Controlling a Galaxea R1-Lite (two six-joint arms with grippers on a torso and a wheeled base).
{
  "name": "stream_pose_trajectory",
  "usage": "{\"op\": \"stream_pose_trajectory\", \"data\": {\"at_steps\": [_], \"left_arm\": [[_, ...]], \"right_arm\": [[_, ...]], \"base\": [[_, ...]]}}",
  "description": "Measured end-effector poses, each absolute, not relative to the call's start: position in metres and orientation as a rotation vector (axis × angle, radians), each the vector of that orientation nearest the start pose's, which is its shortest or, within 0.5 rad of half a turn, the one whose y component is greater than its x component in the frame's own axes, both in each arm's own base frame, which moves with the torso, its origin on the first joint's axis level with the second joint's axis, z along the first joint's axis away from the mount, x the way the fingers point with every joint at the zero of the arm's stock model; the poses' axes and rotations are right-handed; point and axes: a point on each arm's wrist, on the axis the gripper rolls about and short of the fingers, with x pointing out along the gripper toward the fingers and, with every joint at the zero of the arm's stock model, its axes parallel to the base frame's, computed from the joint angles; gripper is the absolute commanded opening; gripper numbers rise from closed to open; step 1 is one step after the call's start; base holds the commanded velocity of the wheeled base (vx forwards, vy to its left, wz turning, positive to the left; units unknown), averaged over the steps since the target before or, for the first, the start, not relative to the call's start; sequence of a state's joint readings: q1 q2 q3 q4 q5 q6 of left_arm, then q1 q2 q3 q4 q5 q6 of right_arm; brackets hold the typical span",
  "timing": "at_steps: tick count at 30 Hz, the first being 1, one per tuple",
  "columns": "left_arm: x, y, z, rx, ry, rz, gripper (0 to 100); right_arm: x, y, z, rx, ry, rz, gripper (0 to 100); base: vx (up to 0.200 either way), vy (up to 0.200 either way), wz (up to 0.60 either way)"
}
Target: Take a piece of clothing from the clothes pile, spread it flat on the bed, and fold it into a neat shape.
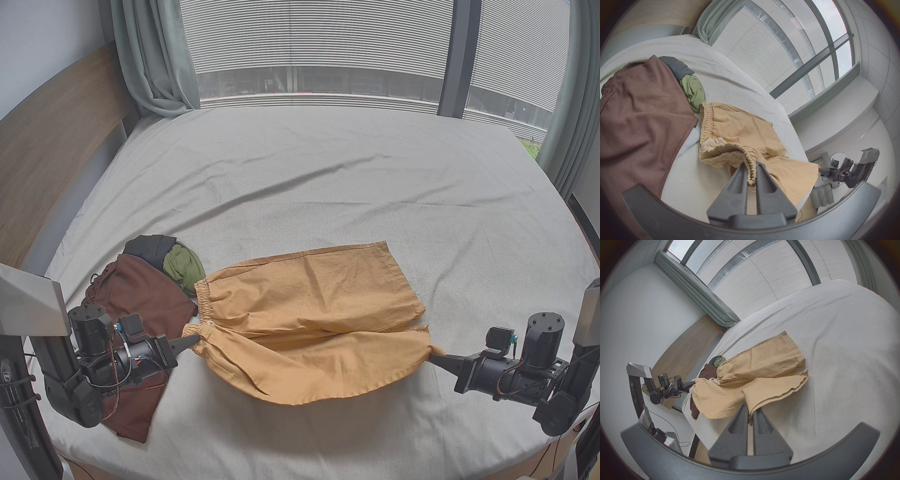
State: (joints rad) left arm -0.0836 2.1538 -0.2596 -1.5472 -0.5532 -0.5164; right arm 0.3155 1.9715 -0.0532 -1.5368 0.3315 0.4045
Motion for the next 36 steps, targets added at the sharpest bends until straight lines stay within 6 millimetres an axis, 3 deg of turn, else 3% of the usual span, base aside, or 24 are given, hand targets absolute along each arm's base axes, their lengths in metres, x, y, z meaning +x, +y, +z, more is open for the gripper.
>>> {"op": "stream_pose_trajectory", "data": {"at_steps": [16, 36], "left_arm": [[0.287, -0.031, 0.034, -0.611, 0.438, -0.482, 0], [0.294, -0.025, 0.036, -0.622, 0.409, -0.458, 0]], "right_arm": [[0.234, 0.07, 0.071, 0.406, 0.354, 0.537, 0], [0.244, 0.071, 0.094, 0.434, 0.24, 0.551, 0]], "base": [[0.0, 0.0, 0.0], [0.0, 0.0, 0.0]]}}
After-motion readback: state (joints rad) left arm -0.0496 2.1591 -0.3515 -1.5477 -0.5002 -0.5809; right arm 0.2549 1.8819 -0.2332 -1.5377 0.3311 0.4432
